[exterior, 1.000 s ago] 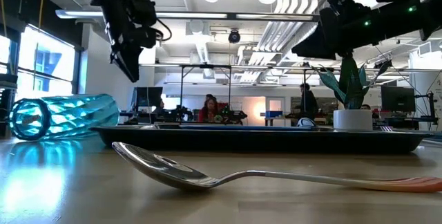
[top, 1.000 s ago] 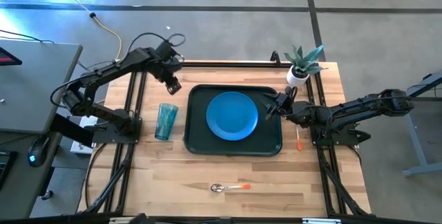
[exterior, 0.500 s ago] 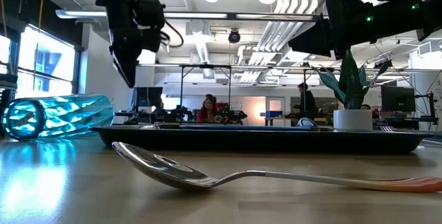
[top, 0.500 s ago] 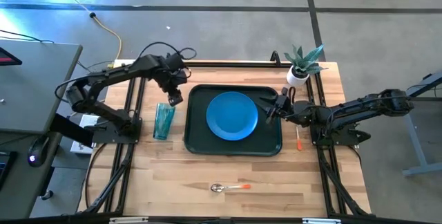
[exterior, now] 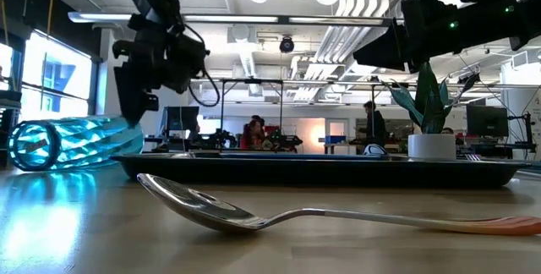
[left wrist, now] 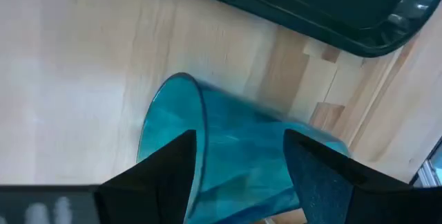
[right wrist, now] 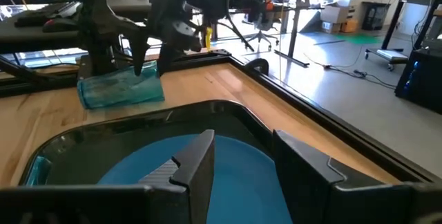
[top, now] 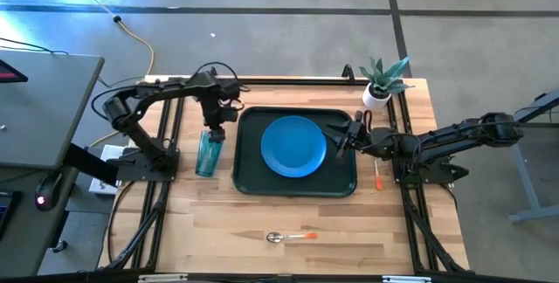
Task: Pick and place plate/cup/fork/spoon on tray
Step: Put the blue cup on the dark green tray to the top left of the blue plate
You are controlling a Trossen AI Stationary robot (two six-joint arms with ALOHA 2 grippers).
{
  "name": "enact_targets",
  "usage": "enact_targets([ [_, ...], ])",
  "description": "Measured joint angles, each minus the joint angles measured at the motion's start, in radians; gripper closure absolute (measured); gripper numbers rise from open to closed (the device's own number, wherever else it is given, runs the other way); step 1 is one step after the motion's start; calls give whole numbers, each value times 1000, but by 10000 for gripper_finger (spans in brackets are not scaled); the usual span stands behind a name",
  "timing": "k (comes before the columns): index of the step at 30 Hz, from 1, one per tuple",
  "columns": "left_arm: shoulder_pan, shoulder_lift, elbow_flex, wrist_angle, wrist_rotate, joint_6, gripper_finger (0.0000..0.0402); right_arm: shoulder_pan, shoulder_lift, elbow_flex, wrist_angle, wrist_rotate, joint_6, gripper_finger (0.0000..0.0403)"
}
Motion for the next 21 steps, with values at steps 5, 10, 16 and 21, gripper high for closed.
enact_targets([
  [5,0,57,0,-2,4,17,193,0,0,0,-5,0,1,263],
  [10,-1,113,0,-84,6,57,234,0,0,0,-4,0,5,263],
  [16,0,146,2,-185,42,102,369,0,0,0,-5,0,13,263],
  [21,-4,130,2,-205,73,91,375,0,0,0,-20,1,40,263],
])
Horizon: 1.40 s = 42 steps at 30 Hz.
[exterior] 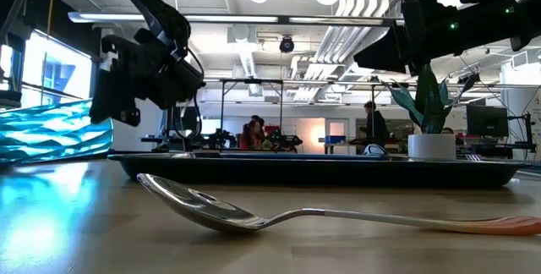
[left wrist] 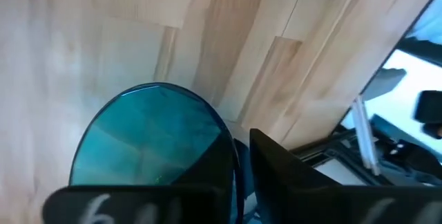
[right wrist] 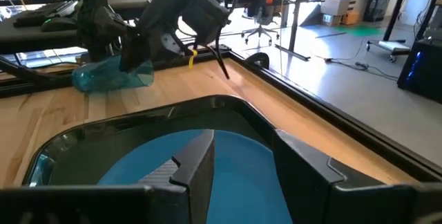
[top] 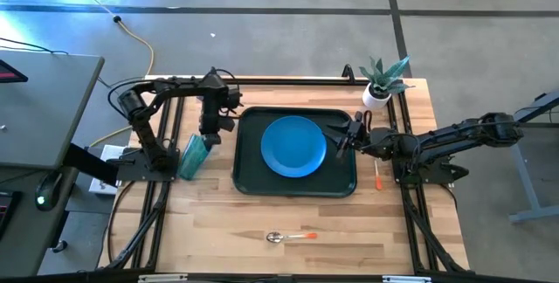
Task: Pick and place plate/cup/fork/spoon on tray
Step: Put the blue cup on the dark green tray to the top left of the blue plate
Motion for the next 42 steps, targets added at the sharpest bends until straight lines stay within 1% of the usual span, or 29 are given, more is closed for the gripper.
enact_targets([
  [7,-48,-71,72,4,-113,-24,384,0,0,0,-11,0,20,263],
  [12,-97,-166,149,21,-224,-25,391,0,0,0,-22,0,20,263],
  [16,-129,-261,189,141,-326,-55,392,0,0,0,-24,0,20,263],
  [21,-182,-374,189,311,-393,-117,391,0,0,0,-22,0,48,263],
  [24,-242,-413,189,337,-469,-147,391,0,0,0,-22,1,69,263],
  [27,-307,-434,189,359,-524,-151,390,0,0,0,-21,1,74,263],
  [29,-342,-434,189,389,-533,-159,390,0,0,0,-18,3,76,263],
  [31,-368,-432,184,460,-526,-197,389,0,0,0,-7,11,76,263],
  [34,-393,-425,130,625,-497,-253,389,0,0,0,7,11,89,263],
  [37,-413,-425,61,716,-499,-237,389,0,0,0,7,10,95,263],
  [42,-414,-425,-8,731,-506,-267,388,0,0,0,1,9,99,263],
])
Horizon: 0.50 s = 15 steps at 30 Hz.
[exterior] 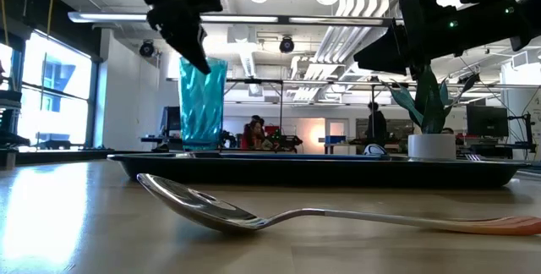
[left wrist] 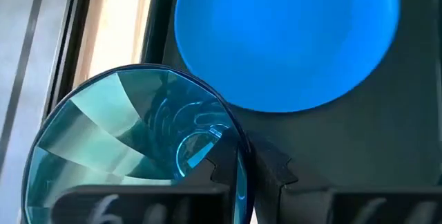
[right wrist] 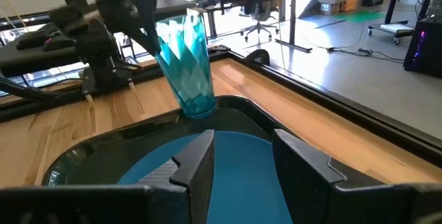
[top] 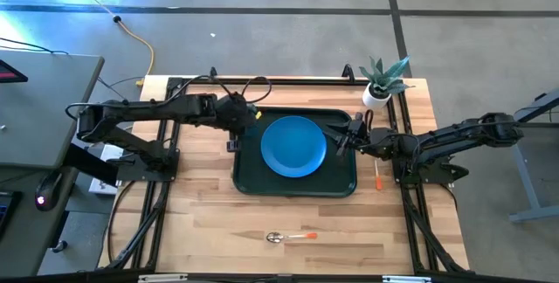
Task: Pick and place plate/cup/fork/spoon on tray
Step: Put the blue cup on the dark green tray to the top left of the blue plate
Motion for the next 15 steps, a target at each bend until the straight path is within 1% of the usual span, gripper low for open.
enact_targets([
  [3,0,-1,-19,21,-4,-26,388,0,0,0,1,6,0,263],
  [9,3,-1,-78,160,0,-72,388,0,0,0,30,21,20,263],
  [11,12,6,-82,174,8,-75,388,0,0,0,34,29,22,263],
  [15,36,25,-82,207,22,-145,387,0,0,0,36,39,26,263],
])
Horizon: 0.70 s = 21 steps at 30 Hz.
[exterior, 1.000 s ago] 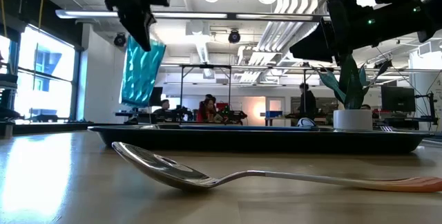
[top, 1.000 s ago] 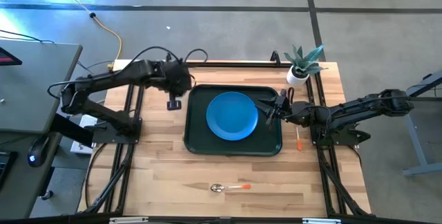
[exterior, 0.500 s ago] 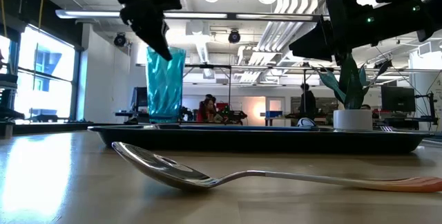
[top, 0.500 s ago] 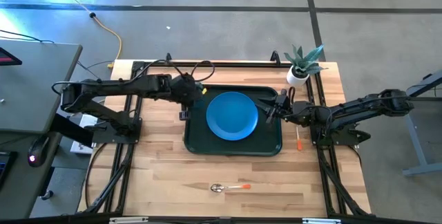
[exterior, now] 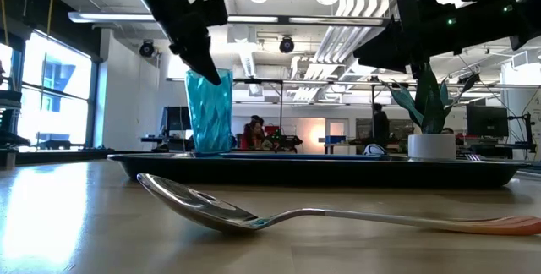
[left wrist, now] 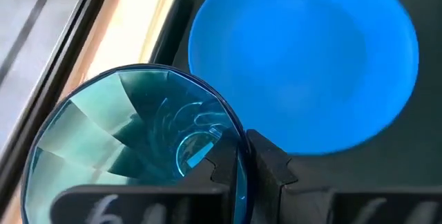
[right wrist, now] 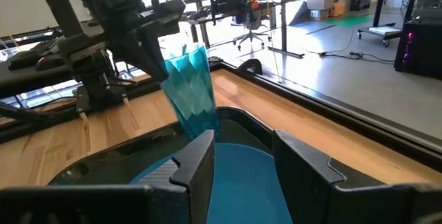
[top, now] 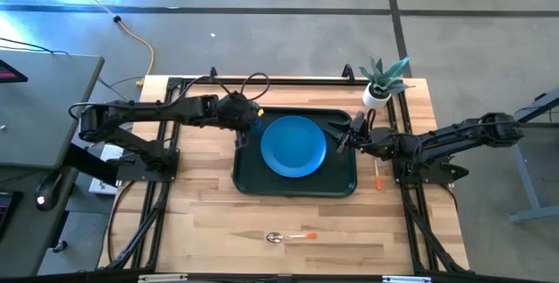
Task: Pick and place plate/cup/fork/spoon on tray
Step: Put the blue cup on the dark green tray to the top left of the blue plate
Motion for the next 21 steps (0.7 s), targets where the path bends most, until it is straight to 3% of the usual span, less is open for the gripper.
enact_targets([
  [10,63,73,5,68,62,-106,377,-4,0,0,9,10,-8,263],
  [21,70,77,59,17,65,-102,302,-21,0,0,-9,10,-8,263],
])
